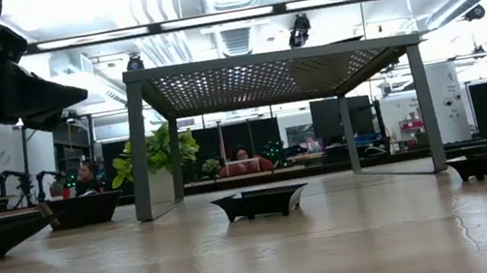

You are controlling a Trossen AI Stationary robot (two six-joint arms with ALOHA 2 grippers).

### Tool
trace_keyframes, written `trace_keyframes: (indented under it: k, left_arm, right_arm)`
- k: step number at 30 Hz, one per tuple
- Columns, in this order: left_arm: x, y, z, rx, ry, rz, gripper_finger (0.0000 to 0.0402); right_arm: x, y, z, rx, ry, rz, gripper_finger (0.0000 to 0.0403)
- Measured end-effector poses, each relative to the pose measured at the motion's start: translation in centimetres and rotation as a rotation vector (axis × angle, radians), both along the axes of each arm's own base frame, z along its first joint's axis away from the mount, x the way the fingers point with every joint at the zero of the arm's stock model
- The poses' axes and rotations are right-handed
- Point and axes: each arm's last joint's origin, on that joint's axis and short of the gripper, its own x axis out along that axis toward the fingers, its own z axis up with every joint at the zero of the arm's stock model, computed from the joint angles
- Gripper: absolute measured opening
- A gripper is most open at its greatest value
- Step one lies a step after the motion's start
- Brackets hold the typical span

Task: Pick & Place Mini shaped plates
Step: Stack the black drop-shaped plate on top of the black drop-shaped plate on the shelf

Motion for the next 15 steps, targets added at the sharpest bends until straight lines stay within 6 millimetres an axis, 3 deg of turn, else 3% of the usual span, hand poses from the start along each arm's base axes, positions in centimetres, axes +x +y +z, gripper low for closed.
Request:
trace_keyframes:
  k: [3, 10, 15]
  left_arm:
    - [0.0, 0.0, 0.0, 0.001, 0.004, 0.000, 0.0000]
    - [0.0, 0.0, -0.1, 0.001, 0.007, -0.001, 0.0000]
    - [0.0, 0.0, -0.1, 0.002, 0.010, 0.000, 0.0000]
  right_arm:
    - [-0.5, -1.0, -0.1, -0.006, 0.018, 0.000, 0.0008]
    - [0.4, -3.0, -1.4, -0.043, 0.113, 0.093, 0.0008]
    - [0.6, -4.1, -1.1, 0.002, 0.109, 0.074, 0.0008]
